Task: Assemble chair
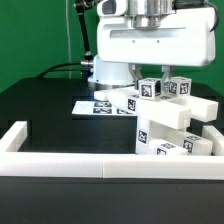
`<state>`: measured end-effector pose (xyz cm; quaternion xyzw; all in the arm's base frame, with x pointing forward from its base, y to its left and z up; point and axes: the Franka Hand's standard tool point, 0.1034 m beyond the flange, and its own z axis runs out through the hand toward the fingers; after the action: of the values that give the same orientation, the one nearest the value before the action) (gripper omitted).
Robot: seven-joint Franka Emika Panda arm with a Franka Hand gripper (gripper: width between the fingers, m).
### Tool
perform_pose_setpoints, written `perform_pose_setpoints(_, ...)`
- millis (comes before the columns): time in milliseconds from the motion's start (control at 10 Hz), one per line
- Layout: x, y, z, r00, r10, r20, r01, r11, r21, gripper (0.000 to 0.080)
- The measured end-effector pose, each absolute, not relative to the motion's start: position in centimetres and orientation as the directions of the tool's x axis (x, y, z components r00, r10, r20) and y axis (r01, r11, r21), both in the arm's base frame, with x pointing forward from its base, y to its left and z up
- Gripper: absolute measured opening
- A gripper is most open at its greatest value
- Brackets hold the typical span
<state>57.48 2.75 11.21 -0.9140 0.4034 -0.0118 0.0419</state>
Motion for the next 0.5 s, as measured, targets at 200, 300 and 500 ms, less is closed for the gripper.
perform_pose_setpoints(200, 57.51, 2.94, 11.20, 0.556, -0.831, -0.029, -0.829, -0.552, -0.088, 0.0284)
perform_pose_setpoints(300, 57.52, 3.09, 11.20, 0.479, -0.877, -0.043, -0.876, -0.474, -0.091, 0.0284)
perform_pose_setpoints(500, 57.51, 3.50, 11.19, 0.340, -0.938, -0.061, -0.939, -0.334, -0.085, 0.0284)
